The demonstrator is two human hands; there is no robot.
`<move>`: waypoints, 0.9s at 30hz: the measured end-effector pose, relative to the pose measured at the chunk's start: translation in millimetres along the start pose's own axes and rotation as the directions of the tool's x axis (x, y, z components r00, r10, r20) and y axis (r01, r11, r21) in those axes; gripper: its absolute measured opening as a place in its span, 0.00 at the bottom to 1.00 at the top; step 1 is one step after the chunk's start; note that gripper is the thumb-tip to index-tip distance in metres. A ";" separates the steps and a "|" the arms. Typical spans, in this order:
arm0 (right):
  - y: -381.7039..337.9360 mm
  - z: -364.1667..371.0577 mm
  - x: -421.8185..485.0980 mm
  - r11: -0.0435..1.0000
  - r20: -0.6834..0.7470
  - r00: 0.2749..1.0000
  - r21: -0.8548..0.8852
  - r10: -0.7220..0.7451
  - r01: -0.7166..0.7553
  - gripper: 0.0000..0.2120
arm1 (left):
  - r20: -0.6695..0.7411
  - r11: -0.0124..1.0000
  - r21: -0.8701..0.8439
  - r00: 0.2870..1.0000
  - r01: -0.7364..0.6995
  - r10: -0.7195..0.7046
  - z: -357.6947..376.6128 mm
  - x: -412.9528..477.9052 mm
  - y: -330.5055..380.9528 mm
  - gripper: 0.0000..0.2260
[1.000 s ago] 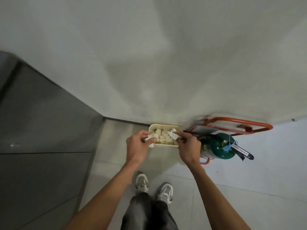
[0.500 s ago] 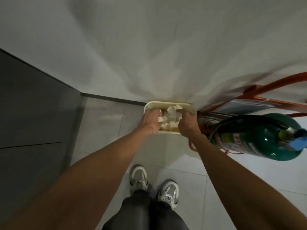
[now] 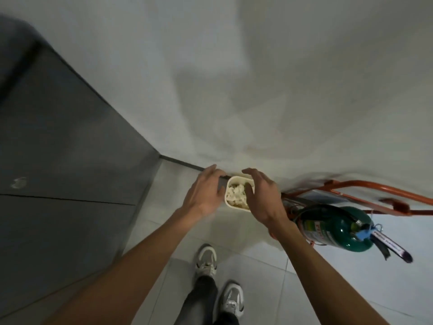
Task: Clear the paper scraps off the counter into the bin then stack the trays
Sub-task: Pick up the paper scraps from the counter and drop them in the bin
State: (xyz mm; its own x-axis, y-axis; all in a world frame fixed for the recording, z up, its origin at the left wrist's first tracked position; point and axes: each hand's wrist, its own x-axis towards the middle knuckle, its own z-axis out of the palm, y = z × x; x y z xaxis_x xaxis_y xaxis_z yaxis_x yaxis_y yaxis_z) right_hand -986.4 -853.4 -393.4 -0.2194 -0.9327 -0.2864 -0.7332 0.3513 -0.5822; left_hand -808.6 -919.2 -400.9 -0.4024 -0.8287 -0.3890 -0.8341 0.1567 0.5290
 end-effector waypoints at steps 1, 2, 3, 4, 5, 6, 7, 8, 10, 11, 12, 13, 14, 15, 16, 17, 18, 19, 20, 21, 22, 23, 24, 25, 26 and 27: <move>-22.7 -16.8 -10.9 0.999 0.000 0.999 -0.003 -0.047 0.047 0.19 | -0.043 1.000 -0.011 0.999 -0.003 0.002 -23.3 -18.6 4.6 0.19; -46.7 -33.4 -21.1 0.995 -0.004 0.995 -0.006 -0.096 0.096 0.19 | -0.095 1.000 -0.023 0.995 -0.009 0.007 -48.6 -38.9 10.1 0.19; -71.2 -49.8 -32.5 0.990 -0.008 0.990 -0.008 -0.143 0.143 0.19 | -0.144 0.999 -0.035 0.990 -0.014 0.009 -73.4 -60.3 15.4 0.19; -95.8 -65.6 -44.5 0.982 -0.014 0.982 -0.007 -0.190 0.190 0.18 | -0.193 0.998 -0.053 0.981 -0.019 0.008 -98.5 -82.9 21.0 0.18; -121.3 -80.6 -57.6 0.973 -0.017 0.972 -0.005 -0.232 0.232 0.18 | -0.237 0.996 -0.083 0.971 -0.017 -0.004 -123.3 -105.4 26.2 0.18; -146.6 -94.1 -70.7 0.962 -0.021 0.962 -0.003 -0.271 0.271 0.18 | -0.282 0.993 -0.120 0.959 -0.008 -0.026 -147.6 -127.9 30.3 0.16; -171.5 -106.6 -82.1 0.950 -0.029 0.950 -0.001 -0.312 0.312 0.17 | -0.330 0.987 -0.158 0.943 -0.002 -0.051 -171.1 -148.5 32.8 0.15; -195.4 -117.5 -94.0 0.936 -0.038 0.935 -0.003 -0.352 0.352 0.17 | -0.379 0.982 -0.187 0.922 0.004 -0.076 -193.0 -170.1 35.2 0.14; -244.6 -136.9 -118.3 0.906 -0.045 0.905 0.003 -0.423 0.423 0.16 | -0.472 0.972 -0.234 0.872 0.018 -0.130 -237.0 -214.4 37.2 0.13; -268.5 -144.6 -130.0 0.891 -0.049 0.890 0.013 -0.454 0.455 0.16 | -0.514 0.968 -0.249 0.844 0.021 -0.151 -256.9 -235.9 35.8 0.13; -292.6 -150.8 -139.6 0.876 -0.054 0.876 0.030 -0.479 0.481 0.16 | -0.551 0.966 -0.255 0.817 0.026 -0.168 -275.9 -257.7 32.5 0.12; -315.8 -156.0 -149.8 0.864 -0.057 0.865 0.052 -0.498 0.501 0.15 | -0.585 0.966 -0.256 0.790 0.035 -0.184 -293.0 -279.9 28.5 0.12; -339.2 -159.7 -158.7 0.849 -0.063 0.853 0.079 -0.519 0.522 0.15 | -0.616 0.965 -0.261 0.763 0.039 -0.198 -308.4 -300.9 22.1 0.11; -362.6 -162.0 -166.1 0.831 -0.066 0.837 0.101 -0.543 0.547 0.14 | -0.646 0.963 -0.267 0.735 0.039 -0.208 -322.6 -320.8 13.0 0.11; -384.6 -162.4 -172.1 0.811 -0.059 0.819 0.115 -0.570 0.573 0.14 | -0.672 0.961 -0.274 0.706 0.043 -0.223 -334.6 -340.6 3.4 0.10; -406.8 -161.1 -176.6 0.792 -0.048 0.800 0.119 -0.598 0.599 0.14 | -0.692 0.957 -0.286 0.679 0.054 -0.245 -345.6 -358.4 -8.1 0.10; -428.8 -158.2 -180.2 0.770 -0.042 0.778 0.120 -0.627 0.627 0.14 | -0.706 0.951 -0.301 0.654 0.069 -0.271 -356.2 -375.3 -19.9 0.10; -450.1 -153.3 -182.6 0.750 -0.034 0.757 0.119 -0.652 0.651 0.14 | -0.716 0.943 -0.320 0.628 0.092 -0.304 -365.9 -391.2 -33.5 0.10; -470.9 -146.7 -184.0 0.733 -0.025 0.740 0.120 -0.672 0.669 0.14 | -0.725 0.934 -0.336 0.600 0.121 -0.338 -374.9 -406.1 -48.3 0.10; -491.0 -139.3 -184.2 0.721 -0.014 0.727 0.121 -0.686 0.682 0.14 | -0.734 0.927 -0.347 0.573 0.146 -0.365 -383.1 -418.7 -64.0 0.10; -511.8 -129.8 -183.6 0.712 0.001 0.717 0.124 -0.697 0.691 0.14 | -0.739 0.919 -0.360 0.553 0.159 -0.385 -392.0 -431.1 -80.5 0.10; -532.6 -119.3 -182.4 0.702 0.019 0.706 0.126 -0.708 0.701 0.14 | -0.743 0.913 -0.375 0.535 0.164 -0.401 -401.8 -442.3 -97.2 0.10; -553.2 -108.1 -180.2 0.692 0.036 0.694 0.127 -0.719 0.711 0.14 | -0.743 0.905 -0.390 0.522 0.170 -0.418 -411.8 -451.9 -114.2 0.10; -573.2 -96.3 -177.8 0.684 0.053 0.684 0.127 -0.728 0.718 0.14 | -0.741 0.897 -0.404 0.511 0.180 -0.436 -420.9 -459.4 -133.6 0.10; -591.8 -83.9 -174.1 0.680 0.071 0.678 0.128 -0.732 0.721 0.14 | -0.736 0.888 -0.417 0.501 0.194 -0.455 -430.2 -464.8 -152.3 0.09; -608.7 -70.7 -169.5 0.683 0.092 0.677 0.128 -0.730 0.719 0.14 | -0.726 0.877 -0.430 0.495 0.212 -0.476 -438.8 -468.2 -171.4 0.08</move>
State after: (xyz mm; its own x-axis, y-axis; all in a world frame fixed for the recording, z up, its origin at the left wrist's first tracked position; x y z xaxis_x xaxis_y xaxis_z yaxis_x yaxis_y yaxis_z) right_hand -548.4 -914.9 63.3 0.4460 -0.8805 0.1607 -0.5763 -0.4199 -0.7011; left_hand -311.6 -793.8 21.5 0.4721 -0.8755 0.1033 -0.6548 -0.2697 0.7061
